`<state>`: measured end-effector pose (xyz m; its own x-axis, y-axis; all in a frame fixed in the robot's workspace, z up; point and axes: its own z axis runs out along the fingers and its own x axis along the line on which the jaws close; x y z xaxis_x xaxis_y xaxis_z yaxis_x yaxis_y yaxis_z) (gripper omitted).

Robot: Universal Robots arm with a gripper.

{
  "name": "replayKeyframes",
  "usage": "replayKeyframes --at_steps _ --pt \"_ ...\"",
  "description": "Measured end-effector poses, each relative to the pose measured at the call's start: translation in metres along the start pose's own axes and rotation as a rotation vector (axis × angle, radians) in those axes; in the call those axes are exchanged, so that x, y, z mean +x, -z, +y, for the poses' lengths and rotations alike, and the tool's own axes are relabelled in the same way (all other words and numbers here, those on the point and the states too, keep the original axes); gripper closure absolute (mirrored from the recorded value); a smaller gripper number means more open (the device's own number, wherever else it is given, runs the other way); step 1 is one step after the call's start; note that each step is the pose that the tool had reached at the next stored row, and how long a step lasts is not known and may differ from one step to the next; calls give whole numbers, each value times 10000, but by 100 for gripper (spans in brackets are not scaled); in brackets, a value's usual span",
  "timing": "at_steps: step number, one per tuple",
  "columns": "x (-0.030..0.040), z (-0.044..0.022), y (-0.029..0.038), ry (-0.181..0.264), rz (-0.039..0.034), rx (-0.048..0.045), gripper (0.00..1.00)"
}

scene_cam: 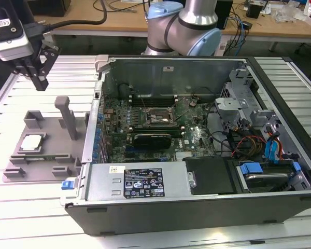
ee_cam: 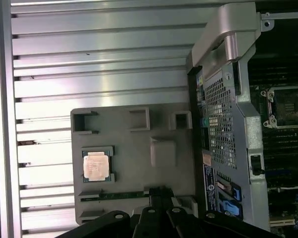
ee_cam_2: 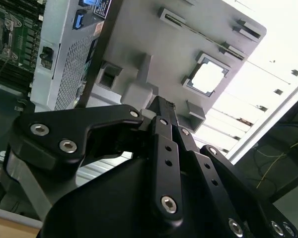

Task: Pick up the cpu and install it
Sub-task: 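Reach for the cpu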

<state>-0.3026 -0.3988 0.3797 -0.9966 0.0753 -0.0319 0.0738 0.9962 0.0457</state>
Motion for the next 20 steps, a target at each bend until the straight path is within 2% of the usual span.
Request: replayKeyframes --at_steps 2,7,9,20 --pt "75 -6 -12 1 0 0 89" --pt "197 -16 -37 0 0 -1 89" --pt "227 -19 -52 0 -1 -1 89" --pt "342 -36 -243 0 8 1 89"
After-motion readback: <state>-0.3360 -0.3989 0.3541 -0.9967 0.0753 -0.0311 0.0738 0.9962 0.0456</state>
